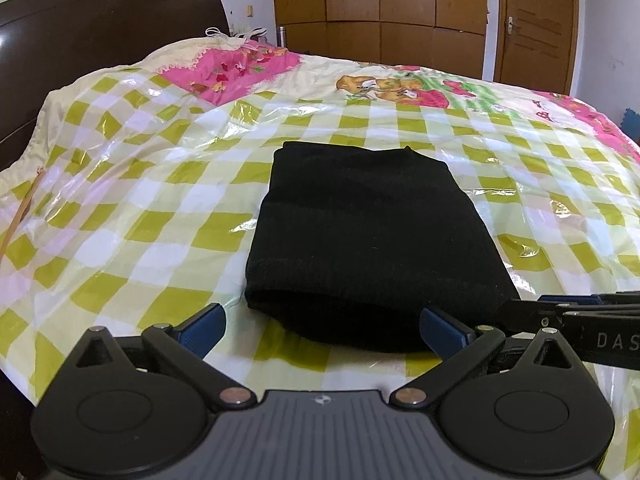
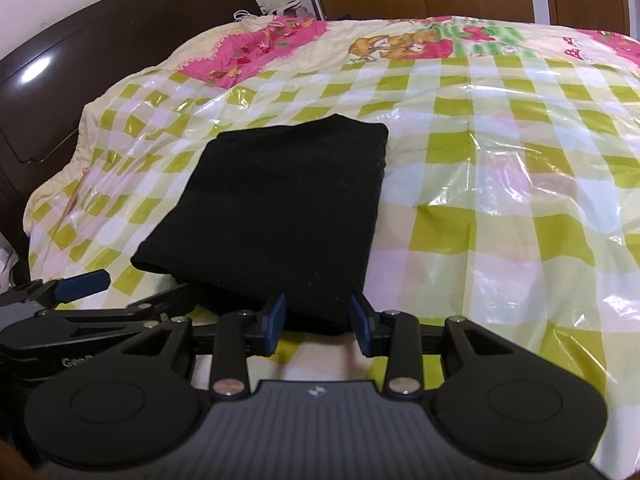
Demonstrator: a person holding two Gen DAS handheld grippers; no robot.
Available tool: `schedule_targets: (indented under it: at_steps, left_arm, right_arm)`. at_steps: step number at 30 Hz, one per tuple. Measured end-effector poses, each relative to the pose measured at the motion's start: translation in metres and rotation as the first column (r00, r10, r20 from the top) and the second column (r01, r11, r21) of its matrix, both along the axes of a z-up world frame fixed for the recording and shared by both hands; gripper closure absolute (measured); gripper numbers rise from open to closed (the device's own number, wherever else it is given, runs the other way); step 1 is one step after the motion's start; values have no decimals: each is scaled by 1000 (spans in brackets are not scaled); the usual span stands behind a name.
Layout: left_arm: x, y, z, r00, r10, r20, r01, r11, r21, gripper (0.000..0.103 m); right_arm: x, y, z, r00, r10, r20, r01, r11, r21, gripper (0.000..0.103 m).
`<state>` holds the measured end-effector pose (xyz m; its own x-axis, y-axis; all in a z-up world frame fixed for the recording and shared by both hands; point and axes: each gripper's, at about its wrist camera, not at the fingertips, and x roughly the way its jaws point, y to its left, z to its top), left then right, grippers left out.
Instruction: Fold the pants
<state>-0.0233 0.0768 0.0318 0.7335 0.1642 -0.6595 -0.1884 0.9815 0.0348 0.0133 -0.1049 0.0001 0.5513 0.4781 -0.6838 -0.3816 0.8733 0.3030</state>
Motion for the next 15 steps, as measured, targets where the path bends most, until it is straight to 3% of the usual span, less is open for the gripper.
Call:
schedule_targets:
  at_steps: [15]
  left_arm:
    - [1, 0, -5, 1000, 2, -28, -2, 1000, -1, 0]
  right_arm:
    - [-6, 6, -5, 999, 27, -25, -27, 1000, -6, 65]
